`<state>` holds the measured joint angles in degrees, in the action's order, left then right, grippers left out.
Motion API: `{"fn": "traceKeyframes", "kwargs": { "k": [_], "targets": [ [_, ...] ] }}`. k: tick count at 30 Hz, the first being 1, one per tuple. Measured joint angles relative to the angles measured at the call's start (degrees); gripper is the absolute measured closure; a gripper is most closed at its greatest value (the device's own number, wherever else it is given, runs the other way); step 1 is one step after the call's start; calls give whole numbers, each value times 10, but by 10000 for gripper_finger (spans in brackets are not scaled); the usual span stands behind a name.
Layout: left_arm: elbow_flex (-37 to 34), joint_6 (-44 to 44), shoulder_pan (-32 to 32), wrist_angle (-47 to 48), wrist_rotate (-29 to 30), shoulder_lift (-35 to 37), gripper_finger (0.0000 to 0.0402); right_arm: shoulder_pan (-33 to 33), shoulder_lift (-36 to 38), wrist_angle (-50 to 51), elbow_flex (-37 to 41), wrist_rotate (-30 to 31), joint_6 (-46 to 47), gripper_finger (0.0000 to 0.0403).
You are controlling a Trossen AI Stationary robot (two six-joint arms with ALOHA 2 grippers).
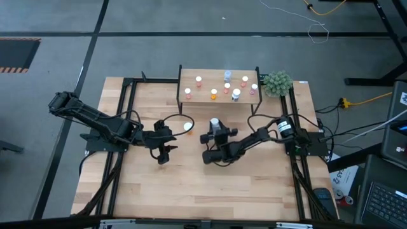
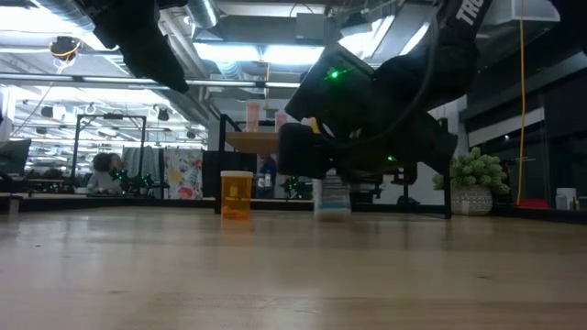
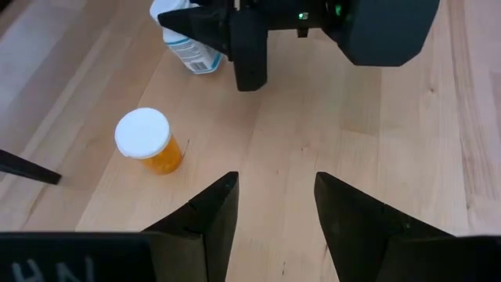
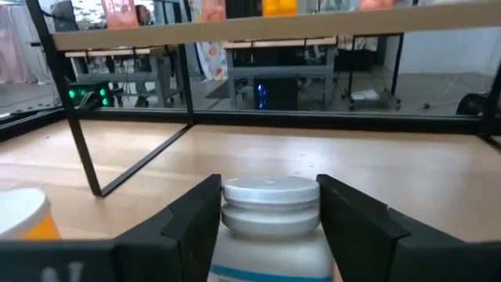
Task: Pick and place medicine bottles onto shelf by color
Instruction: Move the big white pill bottle from the bottom to the center of the table
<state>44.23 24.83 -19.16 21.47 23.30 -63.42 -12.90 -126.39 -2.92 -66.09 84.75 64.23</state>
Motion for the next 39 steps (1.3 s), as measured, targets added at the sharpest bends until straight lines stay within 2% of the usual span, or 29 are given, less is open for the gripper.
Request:
{"fn": "traceKeyframes", "kwargs": {
  "k": [6, 13, 21, 23, 27, 31, 34, 39],
  "targets": [
    [0, 0, 0, 0, 0, 0, 237, 9, -1, -3, -1, -43, -34, 168],
    [0, 0, 0, 2, 0, 0, 237, 5, 0, -9, 0, -42, -54, 166],
    [0, 0, 0, 6, 0, 0, 237, -11, 19, -13, -7, -53, -121, 166],
    [0, 0, 0, 7, 0, 0, 237, -13, 35, -13, -9, -88, -150, 166],
    [0, 0, 0, 9, 0, 0, 237, -8, 73, -13, -17, -200, -180, 166],
    [0, 0, 0, 11, 0, 0, 237, 10, 115, 23, -28, -275, -181, 171],
    [0, 0, 0, 12, -2, 0, 237, 29, 136, 110, -49, -339, -157, 177],
    [0, 0, 0, 22, -3, 0, 237, 65, 137, 336, -127, -483, -87, 185]
  ]
}}
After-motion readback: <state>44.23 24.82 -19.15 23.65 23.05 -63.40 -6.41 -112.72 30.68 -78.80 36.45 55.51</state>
